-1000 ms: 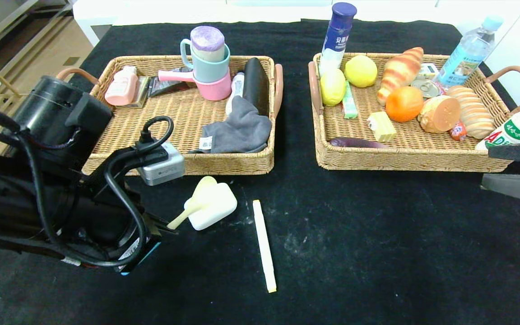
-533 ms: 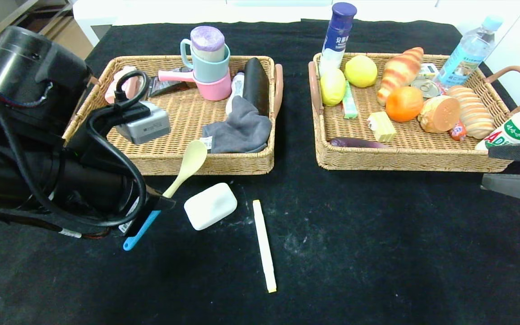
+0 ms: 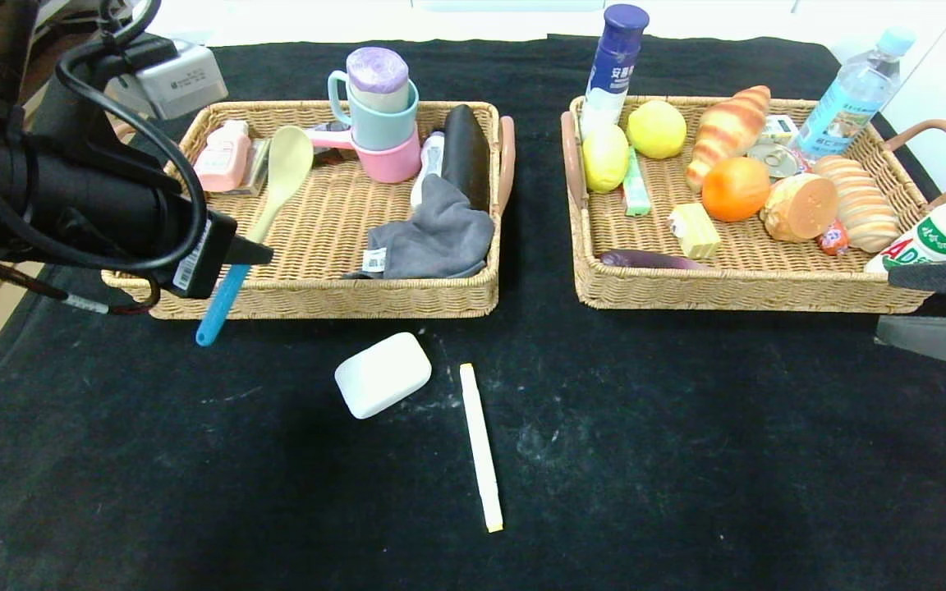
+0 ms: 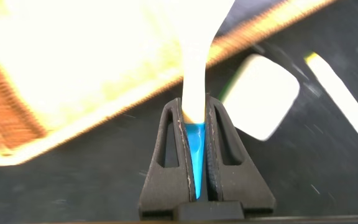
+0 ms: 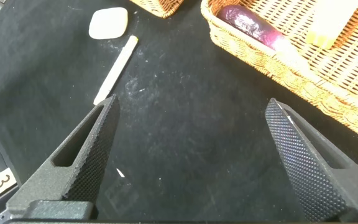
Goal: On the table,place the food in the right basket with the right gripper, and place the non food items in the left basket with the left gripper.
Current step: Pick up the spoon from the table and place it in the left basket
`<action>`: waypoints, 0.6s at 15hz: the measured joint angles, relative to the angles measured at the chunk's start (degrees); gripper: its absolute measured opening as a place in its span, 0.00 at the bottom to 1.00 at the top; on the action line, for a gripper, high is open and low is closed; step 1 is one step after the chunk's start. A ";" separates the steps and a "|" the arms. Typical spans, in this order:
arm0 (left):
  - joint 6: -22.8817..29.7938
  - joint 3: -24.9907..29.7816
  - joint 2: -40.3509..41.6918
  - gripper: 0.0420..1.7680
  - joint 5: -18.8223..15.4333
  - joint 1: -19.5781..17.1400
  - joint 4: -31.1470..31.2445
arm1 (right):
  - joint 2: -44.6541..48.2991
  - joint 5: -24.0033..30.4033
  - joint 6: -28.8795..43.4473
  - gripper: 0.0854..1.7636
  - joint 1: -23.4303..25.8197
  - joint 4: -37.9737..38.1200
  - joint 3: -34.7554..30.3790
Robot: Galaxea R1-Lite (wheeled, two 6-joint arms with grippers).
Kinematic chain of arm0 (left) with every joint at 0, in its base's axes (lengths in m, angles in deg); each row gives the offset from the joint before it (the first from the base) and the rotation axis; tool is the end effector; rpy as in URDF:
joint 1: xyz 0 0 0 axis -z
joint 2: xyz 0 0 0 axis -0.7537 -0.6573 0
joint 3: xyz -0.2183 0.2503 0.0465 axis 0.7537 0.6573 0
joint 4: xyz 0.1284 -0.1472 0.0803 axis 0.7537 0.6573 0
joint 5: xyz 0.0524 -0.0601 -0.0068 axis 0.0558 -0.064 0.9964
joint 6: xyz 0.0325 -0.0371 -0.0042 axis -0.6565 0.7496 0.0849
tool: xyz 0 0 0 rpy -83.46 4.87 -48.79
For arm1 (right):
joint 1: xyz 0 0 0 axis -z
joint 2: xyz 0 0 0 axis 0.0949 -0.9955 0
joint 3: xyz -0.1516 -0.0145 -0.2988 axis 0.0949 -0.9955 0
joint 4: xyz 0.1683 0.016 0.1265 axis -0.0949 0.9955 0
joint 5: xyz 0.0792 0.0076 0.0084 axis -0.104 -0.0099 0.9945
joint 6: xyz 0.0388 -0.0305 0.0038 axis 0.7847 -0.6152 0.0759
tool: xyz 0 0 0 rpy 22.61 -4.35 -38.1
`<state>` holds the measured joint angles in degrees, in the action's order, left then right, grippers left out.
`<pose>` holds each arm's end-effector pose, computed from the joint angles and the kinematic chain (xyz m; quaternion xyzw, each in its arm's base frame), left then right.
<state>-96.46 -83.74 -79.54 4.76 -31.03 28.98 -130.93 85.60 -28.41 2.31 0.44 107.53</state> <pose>0.2742 -0.0840 0.3654 0.1588 0.2369 -0.1371 0.9486 0.1884 0.0435 0.3241 -0.0272 0.1127 0.3920 0.9126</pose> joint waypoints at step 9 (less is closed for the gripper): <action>5.44 -13.34 -10.05 0.10 -1.13 -9.20 -4.86 | -0.17 -0.02 0.00 0.97 -0.02 -0.07 0.00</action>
<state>-91.02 -97.08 -89.58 3.62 -40.23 24.12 -131.10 85.58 -28.41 2.29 0.37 107.53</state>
